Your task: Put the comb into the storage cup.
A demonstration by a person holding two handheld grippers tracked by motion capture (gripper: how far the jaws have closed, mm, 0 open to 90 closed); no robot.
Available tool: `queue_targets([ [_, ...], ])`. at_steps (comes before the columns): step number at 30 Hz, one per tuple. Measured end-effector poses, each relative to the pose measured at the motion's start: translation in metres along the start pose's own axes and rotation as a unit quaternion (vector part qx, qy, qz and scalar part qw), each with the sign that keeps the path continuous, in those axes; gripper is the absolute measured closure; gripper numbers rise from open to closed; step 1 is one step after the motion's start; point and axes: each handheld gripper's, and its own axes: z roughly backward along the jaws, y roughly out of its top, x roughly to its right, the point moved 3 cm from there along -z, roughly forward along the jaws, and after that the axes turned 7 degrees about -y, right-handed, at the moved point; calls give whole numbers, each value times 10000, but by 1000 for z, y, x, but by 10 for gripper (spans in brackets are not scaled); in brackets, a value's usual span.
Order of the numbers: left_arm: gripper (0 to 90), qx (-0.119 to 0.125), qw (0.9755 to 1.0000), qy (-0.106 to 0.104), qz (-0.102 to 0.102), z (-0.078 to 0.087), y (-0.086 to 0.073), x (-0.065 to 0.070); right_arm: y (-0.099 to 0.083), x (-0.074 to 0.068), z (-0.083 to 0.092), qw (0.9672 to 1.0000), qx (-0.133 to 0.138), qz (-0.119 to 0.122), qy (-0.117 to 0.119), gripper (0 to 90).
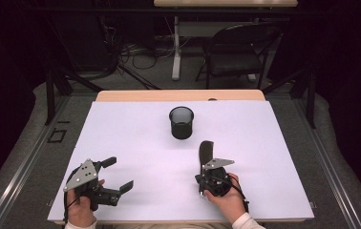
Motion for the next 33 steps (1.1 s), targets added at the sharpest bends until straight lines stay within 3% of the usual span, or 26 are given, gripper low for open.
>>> queue_targets([
  [33,3,-3,10000,19,22,1,-1,-2,-6,27,11,9991,-151,-382,-64,900],
])
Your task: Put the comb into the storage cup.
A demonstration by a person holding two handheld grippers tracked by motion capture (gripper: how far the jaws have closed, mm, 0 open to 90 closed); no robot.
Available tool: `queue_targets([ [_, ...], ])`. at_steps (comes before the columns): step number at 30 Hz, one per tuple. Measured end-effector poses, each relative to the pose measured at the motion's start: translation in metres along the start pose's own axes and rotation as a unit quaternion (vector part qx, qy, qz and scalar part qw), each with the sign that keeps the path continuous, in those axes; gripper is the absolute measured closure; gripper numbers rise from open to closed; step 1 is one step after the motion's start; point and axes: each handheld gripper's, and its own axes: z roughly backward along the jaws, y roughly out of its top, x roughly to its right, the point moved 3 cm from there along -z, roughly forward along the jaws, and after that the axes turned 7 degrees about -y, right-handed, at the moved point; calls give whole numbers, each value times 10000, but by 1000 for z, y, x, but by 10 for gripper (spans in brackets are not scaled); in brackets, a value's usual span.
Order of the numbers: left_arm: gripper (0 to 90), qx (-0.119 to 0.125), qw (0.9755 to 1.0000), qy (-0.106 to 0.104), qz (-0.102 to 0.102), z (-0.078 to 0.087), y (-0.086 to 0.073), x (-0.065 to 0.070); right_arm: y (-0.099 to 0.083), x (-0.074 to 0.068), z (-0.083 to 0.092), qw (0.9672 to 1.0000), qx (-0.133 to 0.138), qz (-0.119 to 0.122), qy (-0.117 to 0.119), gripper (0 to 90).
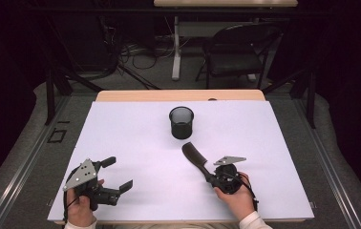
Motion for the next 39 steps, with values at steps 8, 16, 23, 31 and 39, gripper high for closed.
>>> queue_targets([
  [8,3,-4,10000,-1,15,0,0,0,0,5,1,10000,-2,-49,-36,900],
  [16,4,-5,10000,11,18,-1,0,0,0,9,1,9999,-16,-85,-80,900],
  [23,4,-1,10000,-39,22,-1,-1,-1,0,11,2,9999,-26,-122,-99,900],
  [31,3,-4,10000,-28,24,-1,-1,-1,0,11,2,9999,-15,-118,-82,900],
  [39,3,-2,10000,-18,29,-1,-1,-2,1,10,3,9999,57,-115,-53,874],
])
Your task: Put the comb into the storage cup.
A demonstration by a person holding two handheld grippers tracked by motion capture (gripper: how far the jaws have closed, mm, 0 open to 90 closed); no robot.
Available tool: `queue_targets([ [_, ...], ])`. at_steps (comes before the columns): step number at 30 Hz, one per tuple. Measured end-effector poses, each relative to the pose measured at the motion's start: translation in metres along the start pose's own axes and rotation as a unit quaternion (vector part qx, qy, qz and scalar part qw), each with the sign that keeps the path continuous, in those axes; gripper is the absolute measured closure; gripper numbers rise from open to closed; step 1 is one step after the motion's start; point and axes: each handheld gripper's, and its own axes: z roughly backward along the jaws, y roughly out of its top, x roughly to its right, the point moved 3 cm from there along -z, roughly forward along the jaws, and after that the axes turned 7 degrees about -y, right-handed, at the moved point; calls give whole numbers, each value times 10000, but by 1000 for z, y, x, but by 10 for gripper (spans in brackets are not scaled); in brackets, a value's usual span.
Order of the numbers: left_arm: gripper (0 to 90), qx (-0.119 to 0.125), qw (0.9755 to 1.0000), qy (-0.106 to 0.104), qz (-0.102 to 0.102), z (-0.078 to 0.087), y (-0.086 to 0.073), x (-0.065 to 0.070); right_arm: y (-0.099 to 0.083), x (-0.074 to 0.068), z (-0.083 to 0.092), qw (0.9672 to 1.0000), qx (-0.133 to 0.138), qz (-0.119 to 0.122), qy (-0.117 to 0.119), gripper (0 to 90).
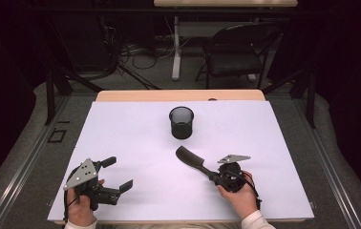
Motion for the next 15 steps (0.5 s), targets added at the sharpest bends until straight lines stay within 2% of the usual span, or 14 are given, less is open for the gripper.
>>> queue_targets([
  [9,4,-4,10000,-7,14,0,0,-1,2,-3,4,10000,72,52,24,821],
  [15,4,-7,10000,-4,21,0,0,-1,3,-4,6,9999,118,99,74,716],
])
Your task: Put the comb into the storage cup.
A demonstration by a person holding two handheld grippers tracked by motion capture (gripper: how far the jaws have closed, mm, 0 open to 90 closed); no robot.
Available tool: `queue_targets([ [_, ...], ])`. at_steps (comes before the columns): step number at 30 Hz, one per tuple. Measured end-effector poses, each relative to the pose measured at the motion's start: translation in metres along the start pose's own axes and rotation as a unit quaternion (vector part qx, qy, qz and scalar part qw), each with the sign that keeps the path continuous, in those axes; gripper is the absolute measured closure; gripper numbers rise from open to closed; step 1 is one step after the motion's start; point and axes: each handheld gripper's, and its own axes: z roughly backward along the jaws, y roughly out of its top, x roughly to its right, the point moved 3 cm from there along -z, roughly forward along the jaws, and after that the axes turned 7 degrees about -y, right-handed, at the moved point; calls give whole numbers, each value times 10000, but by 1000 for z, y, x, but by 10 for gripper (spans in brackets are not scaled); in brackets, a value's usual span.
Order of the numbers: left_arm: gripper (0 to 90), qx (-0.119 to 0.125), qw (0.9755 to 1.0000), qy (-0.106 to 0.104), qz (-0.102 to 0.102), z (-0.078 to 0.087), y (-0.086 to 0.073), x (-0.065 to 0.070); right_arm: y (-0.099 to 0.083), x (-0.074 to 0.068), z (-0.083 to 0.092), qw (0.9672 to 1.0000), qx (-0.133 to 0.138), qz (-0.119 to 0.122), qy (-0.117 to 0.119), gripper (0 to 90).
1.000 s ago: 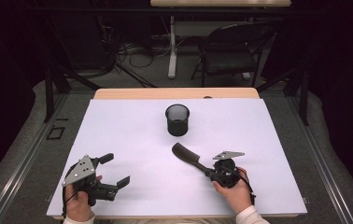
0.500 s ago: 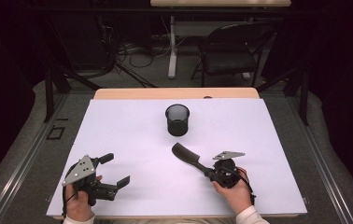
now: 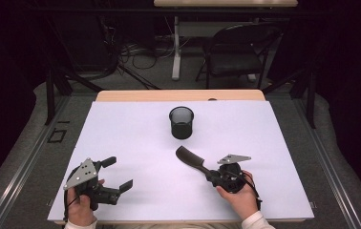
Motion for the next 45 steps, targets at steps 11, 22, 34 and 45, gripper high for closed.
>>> queue_targets([
  [11,3,-9,10000,2,20,-1,-1,0,1,-3,0,9999,-43,106,76,546],
  [22,3,-50,10000,-18,19,-2,-1,1,8,-10,-5,9982,40,579,178,404],
  [34,3,-62,10000,12,20,-3,-2,2,10,-5,-5,9974,-54,717,86,307],
  [45,4,-64,10000,-14,35,-4,-2,2,13,2,-3,9942,-287,1025,-145,148],
])
